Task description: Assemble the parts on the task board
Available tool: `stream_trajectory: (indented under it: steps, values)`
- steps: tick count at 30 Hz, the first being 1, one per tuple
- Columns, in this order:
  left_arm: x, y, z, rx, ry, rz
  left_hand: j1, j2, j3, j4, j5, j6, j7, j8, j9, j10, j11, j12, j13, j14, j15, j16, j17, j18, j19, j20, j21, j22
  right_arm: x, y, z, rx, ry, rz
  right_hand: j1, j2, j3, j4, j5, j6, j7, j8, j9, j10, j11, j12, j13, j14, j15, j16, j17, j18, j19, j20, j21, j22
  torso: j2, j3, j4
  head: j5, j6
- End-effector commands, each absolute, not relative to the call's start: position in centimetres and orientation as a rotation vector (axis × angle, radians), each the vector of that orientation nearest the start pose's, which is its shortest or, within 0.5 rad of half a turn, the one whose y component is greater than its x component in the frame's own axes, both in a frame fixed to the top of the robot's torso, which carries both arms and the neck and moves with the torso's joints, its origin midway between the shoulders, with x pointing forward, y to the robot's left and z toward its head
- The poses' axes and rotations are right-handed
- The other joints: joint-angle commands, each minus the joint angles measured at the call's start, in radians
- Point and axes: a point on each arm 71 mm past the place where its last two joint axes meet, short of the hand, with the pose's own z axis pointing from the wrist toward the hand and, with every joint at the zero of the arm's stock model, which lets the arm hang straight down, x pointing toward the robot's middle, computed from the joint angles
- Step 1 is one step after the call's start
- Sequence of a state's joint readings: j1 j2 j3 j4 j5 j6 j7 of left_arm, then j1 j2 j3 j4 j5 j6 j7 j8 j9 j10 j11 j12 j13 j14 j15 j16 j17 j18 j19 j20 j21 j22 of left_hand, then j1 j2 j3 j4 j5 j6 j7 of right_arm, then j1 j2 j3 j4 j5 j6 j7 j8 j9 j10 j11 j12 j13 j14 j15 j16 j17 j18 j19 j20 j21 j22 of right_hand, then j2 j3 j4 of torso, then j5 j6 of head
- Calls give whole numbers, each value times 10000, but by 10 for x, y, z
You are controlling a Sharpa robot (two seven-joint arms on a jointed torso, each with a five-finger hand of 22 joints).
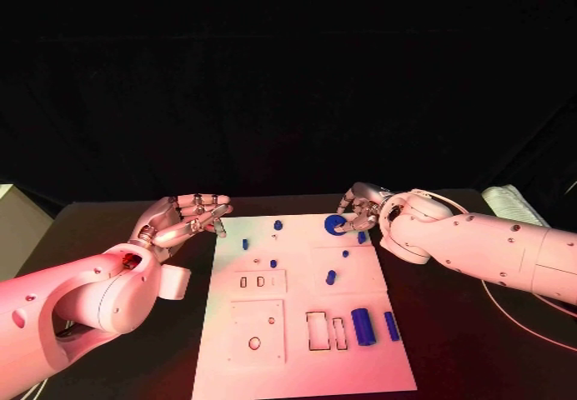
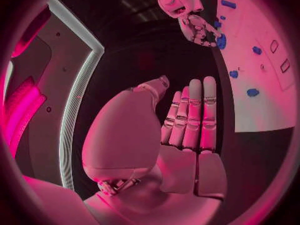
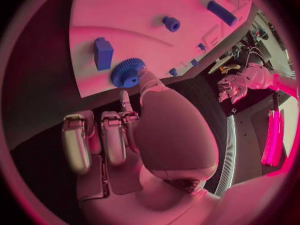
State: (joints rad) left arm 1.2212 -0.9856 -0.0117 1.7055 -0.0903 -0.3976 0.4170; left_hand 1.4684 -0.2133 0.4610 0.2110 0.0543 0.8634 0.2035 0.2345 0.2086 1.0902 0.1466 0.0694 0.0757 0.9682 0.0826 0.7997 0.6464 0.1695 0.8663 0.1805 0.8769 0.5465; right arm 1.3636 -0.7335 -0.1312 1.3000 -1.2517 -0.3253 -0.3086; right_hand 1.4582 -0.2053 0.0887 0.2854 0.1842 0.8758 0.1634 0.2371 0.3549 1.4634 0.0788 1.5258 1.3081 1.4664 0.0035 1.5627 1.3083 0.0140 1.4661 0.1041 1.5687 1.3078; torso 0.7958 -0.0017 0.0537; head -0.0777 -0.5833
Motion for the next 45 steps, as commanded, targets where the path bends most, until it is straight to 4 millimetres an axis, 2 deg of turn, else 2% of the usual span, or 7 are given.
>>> stream_trajectory:
  steps: [1,15,18,21,31,40,45]
  values:
    - [461,226,-139,-9791,13486,-15512,-30,19,62,-10,-31,46,22,-39,16,34,3,6,9,-97,-4,37,-13,126,-71,-9,66,17,549,-229,-152,1541,16949,4024,8,134,99,-1,43,74,-19,44,12,591,13,58,2090,1008,36,32,2465,-140,1047,67,21,2630,7,-2,-4,3,-15]
    - [461,227,-139,-9806,13489,-15472,-39,17,65,-6,-31,37,31,-44,16,26,7,1,7,-101,-4,47,-17,127,-85,-8,85,30,549,-227,-157,1405,17062,3958,217,275,423,-84,48,306,-77,175,15,648,-40,102,2158,1011,-10,38,2484,-140,1047,35,21,2630,2,-7,-8,12,-58]
    - [461,227,-139,-9807,13491,-15468,-39,17,65,-6,-31,37,31,-44,16,26,7,1,7,-101,-4,47,-17,127,-85,-8,85,30,549,-226,-157,1307,17025,3937,438,357,856,-135,65,454,-114,203,-29,682,-79,124,2196,1011,-53,38,2484,-140,1047,-5,21,2630,0,-7,-3,8,-62]
    - [461,227,-139,-9811,13490,-15458,-39,17,65,-6,-31,37,31,-44,16,26,7,1,7,-101,-4,47,-17,127,-85,-8,85,30,549,-226,-157,1167,16920,3908,550,317,1344,-171,66,634,-170,228,-85,668,-128,106,2183,1005,-103,31,2460,-140,1047,-44,21,2630,-1,-4,-5,8,-58]
    - [461,228,-139,-9819,13490,-15439,-39,17,65,-6,-31,37,31,-44,16,26,7,1,7,-101,-4,47,-17,127,-85,-8,85,30,545,-218,-150,737,15913,4188,383,177,2027,-187,43,982,-280,324,-149,788,-228,195,2307,1013,-194,41,2496,-140,1047,-127,21,2630,4,-3,-8,8,-25]
    - [461,228,-139,-9822,13496,-15433,-34,31,85,-9,-30,33,36,-46,18,22,10,-2,6,-107,-3,61,-24,127,-104,-7,114,49,532,-197,-138,172,14609,4721,29,-4,2211,-106,25,1046,-307,320,-198,850,-257,243,2372,1015,-215,42,2500,-140,1047,-157,21,2630,-4,-4,3,41,1]
    - [462,228,-139,-9822,13497,-15430,-34,31,85,-9,-30,33,36,-46,18,22,10,-2,6,-107,-3,61,-24,127,-104,-7,114,49,522,-172,-132,-474,14178,5106,-119,-51,2245,-63,21,1060,-314,317,-213,884,-263,273,2409,1019,-218,47,2516,-140,1047,-161,21,2630,0,-7,-2,61,5]
